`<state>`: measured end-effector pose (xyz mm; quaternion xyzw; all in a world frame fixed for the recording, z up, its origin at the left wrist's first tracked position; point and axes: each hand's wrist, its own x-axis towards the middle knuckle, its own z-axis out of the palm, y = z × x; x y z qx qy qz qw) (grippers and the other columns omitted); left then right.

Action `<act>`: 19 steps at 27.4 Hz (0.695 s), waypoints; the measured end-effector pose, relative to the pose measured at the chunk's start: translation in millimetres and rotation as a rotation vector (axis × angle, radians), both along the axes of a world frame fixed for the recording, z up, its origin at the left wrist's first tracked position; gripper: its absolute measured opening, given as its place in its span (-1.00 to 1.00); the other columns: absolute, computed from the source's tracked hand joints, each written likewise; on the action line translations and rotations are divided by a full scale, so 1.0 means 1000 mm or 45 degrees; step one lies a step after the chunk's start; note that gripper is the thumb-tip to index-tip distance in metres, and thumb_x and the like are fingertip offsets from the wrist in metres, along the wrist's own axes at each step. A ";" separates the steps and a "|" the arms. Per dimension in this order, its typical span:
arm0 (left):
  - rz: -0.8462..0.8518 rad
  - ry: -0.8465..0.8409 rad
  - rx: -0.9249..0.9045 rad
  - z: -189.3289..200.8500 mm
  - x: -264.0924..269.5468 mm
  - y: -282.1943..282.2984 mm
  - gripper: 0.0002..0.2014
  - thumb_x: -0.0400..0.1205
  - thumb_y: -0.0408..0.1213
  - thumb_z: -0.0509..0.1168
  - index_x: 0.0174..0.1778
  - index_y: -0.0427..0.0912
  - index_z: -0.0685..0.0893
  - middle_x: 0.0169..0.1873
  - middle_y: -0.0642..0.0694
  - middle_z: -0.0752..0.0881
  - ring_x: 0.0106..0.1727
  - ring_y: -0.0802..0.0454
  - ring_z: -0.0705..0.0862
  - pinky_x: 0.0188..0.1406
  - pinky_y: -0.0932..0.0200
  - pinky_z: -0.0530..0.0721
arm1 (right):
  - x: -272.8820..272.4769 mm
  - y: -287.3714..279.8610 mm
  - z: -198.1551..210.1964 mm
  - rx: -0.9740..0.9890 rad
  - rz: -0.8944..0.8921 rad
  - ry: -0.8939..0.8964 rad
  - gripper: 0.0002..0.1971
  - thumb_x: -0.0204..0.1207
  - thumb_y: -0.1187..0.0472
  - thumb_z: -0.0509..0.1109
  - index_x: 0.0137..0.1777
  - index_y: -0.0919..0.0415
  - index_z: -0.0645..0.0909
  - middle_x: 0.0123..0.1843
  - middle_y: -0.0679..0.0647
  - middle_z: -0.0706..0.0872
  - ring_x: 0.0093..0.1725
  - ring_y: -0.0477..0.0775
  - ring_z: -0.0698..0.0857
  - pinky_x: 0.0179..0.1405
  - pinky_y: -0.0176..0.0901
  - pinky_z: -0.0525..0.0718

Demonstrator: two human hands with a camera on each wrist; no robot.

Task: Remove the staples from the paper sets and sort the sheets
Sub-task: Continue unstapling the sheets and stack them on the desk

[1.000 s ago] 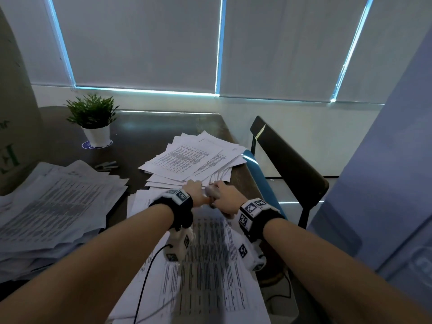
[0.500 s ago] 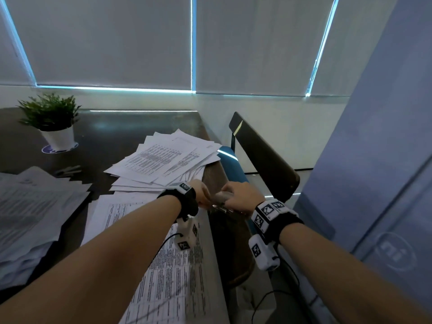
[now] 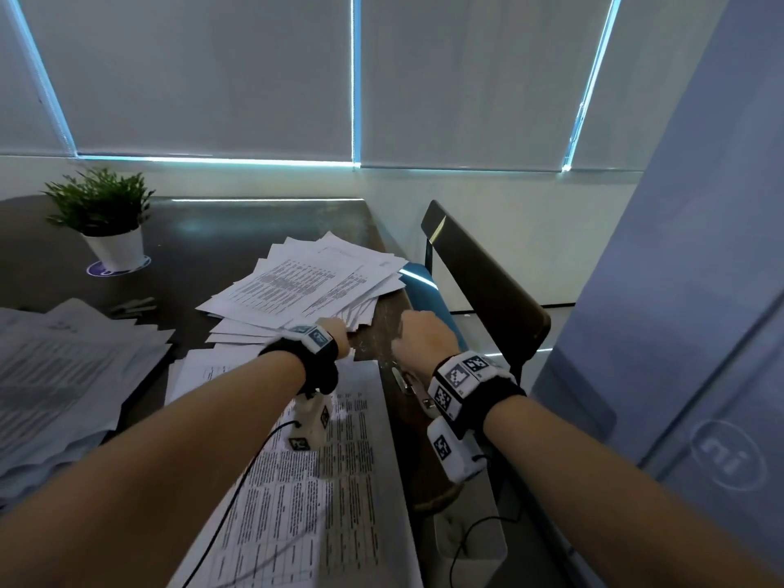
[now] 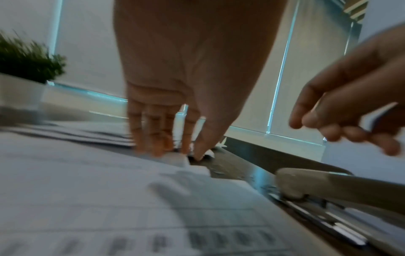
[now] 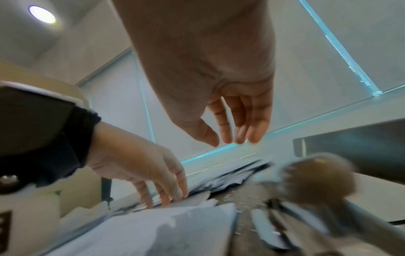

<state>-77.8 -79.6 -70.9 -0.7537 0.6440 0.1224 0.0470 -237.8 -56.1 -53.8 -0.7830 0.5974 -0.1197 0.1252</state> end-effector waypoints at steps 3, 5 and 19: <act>0.143 -0.098 0.135 -0.006 0.052 0.003 -0.79 0.35 -0.06 0.49 -0.32 -0.09 0.64 -0.33 -0.07 0.69 -0.20 -0.07 0.74 -0.07 0.03 0.77 | 0.020 0.011 0.004 0.293 0.119 0.010 -0.73 0.62 0.15 0.34 -0.28 0.24 0.48 -0.20 0.13 0.62 -0.22 0.14 0.66 -0.45 -0.21 0.49; 0.196 -0.115 0.156 0.005 0.069 0.029 -0.75 0.32 0.00 0.53 -0.50 -0.03 0.65 -0.39 -0.02 0.74 -0.26 -0.05 0.76 -0.09 0.01 0.78 | 0.030 0.017 -0.001 0.453 0.169 0.139 -0.71 0.68 0.05 0.32 -0.10 0.31 0.59 -0.07 0.16 0.68 -0.15 0.14 0.69 -0.33 -0.18 0.51; 0.620 0.902 -0.019 -0.015 0.134 0.072 -0.46 0.67 -0.10 0.29 0.44 -0.43 0.47 0.33 -0.52 0.55 0.34 -0.41 0.57 0.06 -0.03 0.66 | 0.057 0.006 0.005 0.353 0.028 -0.491 -0.80 0.44 0.21 0.61 -0.05 0.27 0.68 -0.12 0.06 0.73 -0.11 0.00 0.71 -0.19 -0.24 0.66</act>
